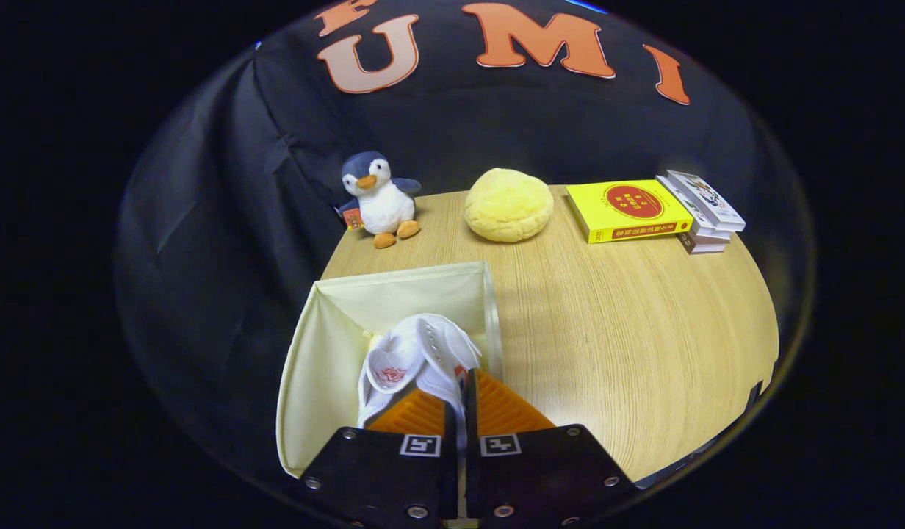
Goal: Open the storage box then place both shoes into the box .Put the left shoe in first, then the right shoe, with the right side of both shoes facing outward in a uniform manner.
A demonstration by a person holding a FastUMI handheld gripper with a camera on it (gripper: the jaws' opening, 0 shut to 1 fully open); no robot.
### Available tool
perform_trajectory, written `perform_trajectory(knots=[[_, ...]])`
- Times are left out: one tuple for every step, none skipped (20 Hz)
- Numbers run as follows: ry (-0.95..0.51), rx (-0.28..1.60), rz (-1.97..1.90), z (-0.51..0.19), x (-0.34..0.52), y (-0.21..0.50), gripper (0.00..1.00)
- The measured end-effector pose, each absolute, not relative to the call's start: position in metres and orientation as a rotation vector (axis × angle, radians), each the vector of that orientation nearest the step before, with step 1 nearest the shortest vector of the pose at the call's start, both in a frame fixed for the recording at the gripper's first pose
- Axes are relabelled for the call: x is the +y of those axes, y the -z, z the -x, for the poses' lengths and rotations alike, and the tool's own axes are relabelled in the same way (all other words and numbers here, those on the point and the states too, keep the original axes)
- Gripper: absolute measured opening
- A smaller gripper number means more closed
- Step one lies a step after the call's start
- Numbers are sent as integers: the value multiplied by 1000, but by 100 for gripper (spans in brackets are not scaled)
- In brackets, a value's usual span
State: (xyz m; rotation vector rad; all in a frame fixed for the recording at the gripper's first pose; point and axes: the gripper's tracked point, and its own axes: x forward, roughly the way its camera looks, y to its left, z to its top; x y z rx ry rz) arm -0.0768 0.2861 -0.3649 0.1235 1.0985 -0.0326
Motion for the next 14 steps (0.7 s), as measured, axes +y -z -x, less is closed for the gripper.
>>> perform_trajectory(knots=[[24, 1123, -117, 82, 288, 369, 10], [-8, 1152, -128, 89, 295, 370, 11], [-30, 1164, -146, 95, 299, 371, 16], [-44, 1153, -156, 96, 302, 367, 18], [-68, 1131, -174, 95, 303, 358, 21], [-88, 1112, -194, 93, 305, 350, 23], [-100, 1094, -211, 90, 303, 342, 29], [-109, 1067, -221, 87, 299, 333, 32], [-113, 1035, -223, 82, 292, 323, 37], [-119, 1002, -223, 78, 286, 314, 40], [-123, 972, -223, 74, 278, 305, 46], [-125, 941, -224, 70, 270, 295, 49], [-125, 909, -227, 66, 260, 286, 52], [-126, 875, -228, 62, 250, 276, 56]])
